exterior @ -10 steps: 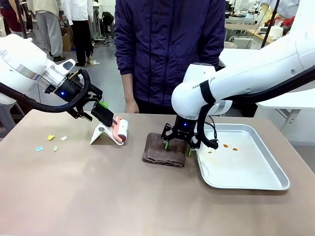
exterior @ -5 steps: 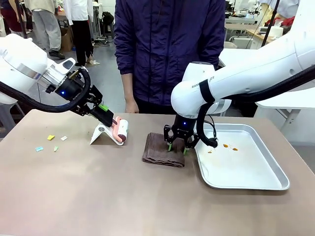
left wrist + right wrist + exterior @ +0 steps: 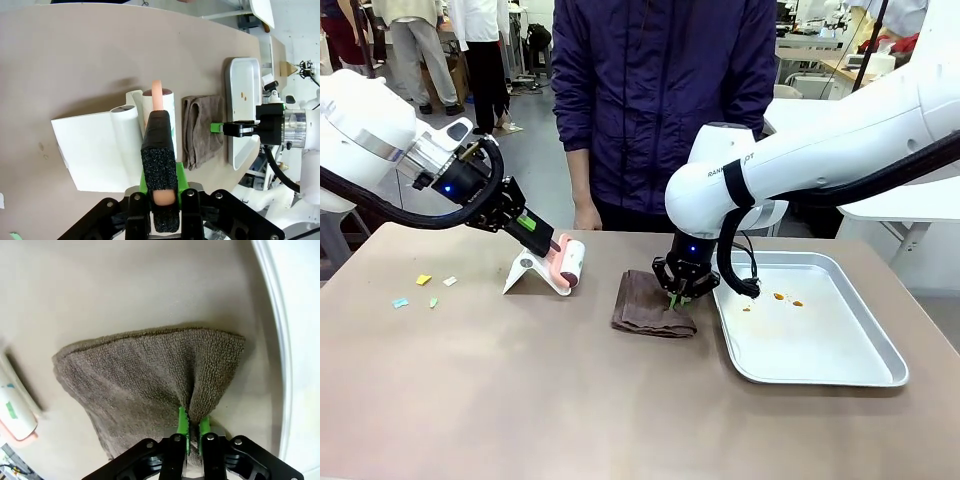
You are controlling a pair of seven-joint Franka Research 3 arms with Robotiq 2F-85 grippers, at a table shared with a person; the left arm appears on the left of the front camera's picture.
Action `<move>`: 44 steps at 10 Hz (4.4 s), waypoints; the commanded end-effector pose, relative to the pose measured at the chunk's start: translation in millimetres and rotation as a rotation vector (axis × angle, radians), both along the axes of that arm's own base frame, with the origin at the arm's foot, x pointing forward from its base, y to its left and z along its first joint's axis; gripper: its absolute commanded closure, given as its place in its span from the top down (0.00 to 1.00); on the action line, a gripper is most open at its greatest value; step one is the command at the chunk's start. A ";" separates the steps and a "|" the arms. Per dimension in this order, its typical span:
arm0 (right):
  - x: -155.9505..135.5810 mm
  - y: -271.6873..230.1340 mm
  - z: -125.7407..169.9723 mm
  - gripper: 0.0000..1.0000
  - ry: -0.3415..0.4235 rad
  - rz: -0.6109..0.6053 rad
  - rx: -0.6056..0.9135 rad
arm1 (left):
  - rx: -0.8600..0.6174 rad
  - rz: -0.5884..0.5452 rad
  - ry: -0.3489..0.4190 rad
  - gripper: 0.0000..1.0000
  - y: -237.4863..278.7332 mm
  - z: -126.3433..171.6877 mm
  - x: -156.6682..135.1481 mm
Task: Clean the surface of the table.
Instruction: Hold the Lint Roller with your left hand and the towel with your right hand, then if a person points to the right, clean the right side of the table with your right hand, and if they point to the left, clean the left side with your left hand.
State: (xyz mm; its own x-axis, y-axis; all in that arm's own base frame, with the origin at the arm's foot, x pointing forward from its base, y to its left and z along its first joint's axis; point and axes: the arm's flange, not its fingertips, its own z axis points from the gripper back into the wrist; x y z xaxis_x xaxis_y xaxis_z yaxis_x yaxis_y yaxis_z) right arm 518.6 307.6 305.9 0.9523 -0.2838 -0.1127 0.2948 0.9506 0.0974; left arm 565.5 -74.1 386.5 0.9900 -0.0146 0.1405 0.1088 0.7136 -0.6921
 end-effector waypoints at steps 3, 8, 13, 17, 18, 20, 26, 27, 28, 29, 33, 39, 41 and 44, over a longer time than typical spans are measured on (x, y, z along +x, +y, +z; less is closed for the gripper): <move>0.6 1.7 -7.1 0.00 0.007 0.001 -0.025 | -0.030 -0.004 -0.039 0.00 4.5 -1.9 -3.8; -8.0 -27.3 25.3 0.00 -0.262 0.114 0.352 | -0.139 0.009 -0.057 0.00 9.7 14.3 -18.6; -44.3 -110.0 49.9 0.00 -0.519 0.290 1.042 | -0.473 -0.065 -0.090 0.00 77.3 57.5 -73.3; -95.9 -186.2 56.9 0.00 -0.723 0.290 1.309 | -0.590 -0.031 -0.072 0.00 164.6 49.8 -101.8; -114.8 -211.5 56.8 0.00 -0.778 0.244 1.322 | -0.616 0.004 -0.086 0.00 202.4 47.6 -118.5; -145.1 -263.8 53.6 0.00 -0.831 0.240 1.444 | -0.643 0.024 -0.090 0.00 267.7 40.7 -144.8; -230.0 -384.0 73.8 0.00 -0.787 0.074 1.387 | -0.708 0.002 -0.168 0.00 372.8 -14.7 -198.3; -238.8 -392.8 75.1 0.00 -0.787 0.034 1.368 | -0.741 0.006 -0.223 0.00 376.5 -22.4 -210.4; -238.4 -389.7 76.2 0.00 -0.795 0.016 1.332 | -0.754 0.002 -0.238 0.00 374.7 -26.7 -212.6; -190.5 -416.6 64.0 0.00 -0.819 0.071 1.392 | -0.682 0.010 -0.153 0.00 374.0 -23.6 -199.9; -190.5 -416.6 64.0 0.00 -0.819 0.071 1.392 | -0.682 0.010 -0.153 0.00 374.0 -23.6 -199.9; -190.5 -416.6 64.0 0.00 -0.819 0.071 1.392 | -0.682 0.010 -0.153 0.00 374.0 -23.6 -199.9; -190.5 -416.6 64.0 0.00 -0.819 0.071 1.392 | -0.682 0.010 -0.153 0.00 374.0 -23.6 -199.9; -190.5 -416.6 64.0 0.00 -0.819 0.071 1.392 | -0.682 0.010 -0.153 0.00 374.0 -23.6 -199.9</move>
